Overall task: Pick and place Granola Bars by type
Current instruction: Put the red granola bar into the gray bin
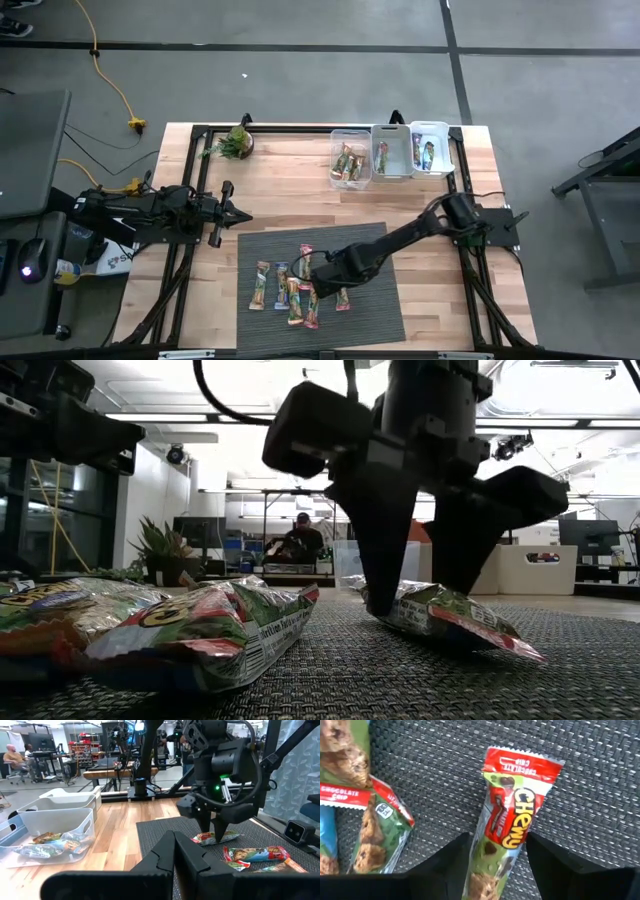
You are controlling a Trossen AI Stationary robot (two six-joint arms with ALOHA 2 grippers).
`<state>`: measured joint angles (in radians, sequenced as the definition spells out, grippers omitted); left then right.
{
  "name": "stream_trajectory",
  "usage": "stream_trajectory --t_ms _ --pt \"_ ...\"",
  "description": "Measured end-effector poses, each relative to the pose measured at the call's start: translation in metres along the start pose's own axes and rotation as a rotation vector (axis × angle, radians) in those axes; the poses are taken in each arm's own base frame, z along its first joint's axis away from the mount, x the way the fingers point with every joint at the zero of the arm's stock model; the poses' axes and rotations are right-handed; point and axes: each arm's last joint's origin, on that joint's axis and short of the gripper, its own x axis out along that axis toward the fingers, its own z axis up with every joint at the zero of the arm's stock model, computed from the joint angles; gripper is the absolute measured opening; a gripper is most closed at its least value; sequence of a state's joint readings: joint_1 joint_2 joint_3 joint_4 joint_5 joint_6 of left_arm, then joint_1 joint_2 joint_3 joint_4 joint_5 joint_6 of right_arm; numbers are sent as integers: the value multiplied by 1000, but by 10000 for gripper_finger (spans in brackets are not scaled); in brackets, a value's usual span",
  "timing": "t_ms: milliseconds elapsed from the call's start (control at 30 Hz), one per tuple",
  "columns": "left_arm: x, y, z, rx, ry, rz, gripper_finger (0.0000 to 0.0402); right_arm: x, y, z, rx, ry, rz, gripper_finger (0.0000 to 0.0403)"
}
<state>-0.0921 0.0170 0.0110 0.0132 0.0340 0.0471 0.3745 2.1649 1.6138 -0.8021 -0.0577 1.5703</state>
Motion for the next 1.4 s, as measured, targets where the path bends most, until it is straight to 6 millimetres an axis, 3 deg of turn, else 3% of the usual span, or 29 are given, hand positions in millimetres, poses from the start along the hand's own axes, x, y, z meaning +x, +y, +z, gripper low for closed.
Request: stream_trajectory --t_ms 367,1033,1200,1400 --pt "0 0 0 0 0 0 1 3 0 1 -3 -11 -3 160" --pt "0 0 0 0 0 0 1 3 1 2 -7 -44 1 71" --pt "0 0 0 0 0 0 1 -2 5 2 -30 -57 11 57" --pt "0 0 0 0 0 0 1 -22 14 2 -65 -108 -7 58"
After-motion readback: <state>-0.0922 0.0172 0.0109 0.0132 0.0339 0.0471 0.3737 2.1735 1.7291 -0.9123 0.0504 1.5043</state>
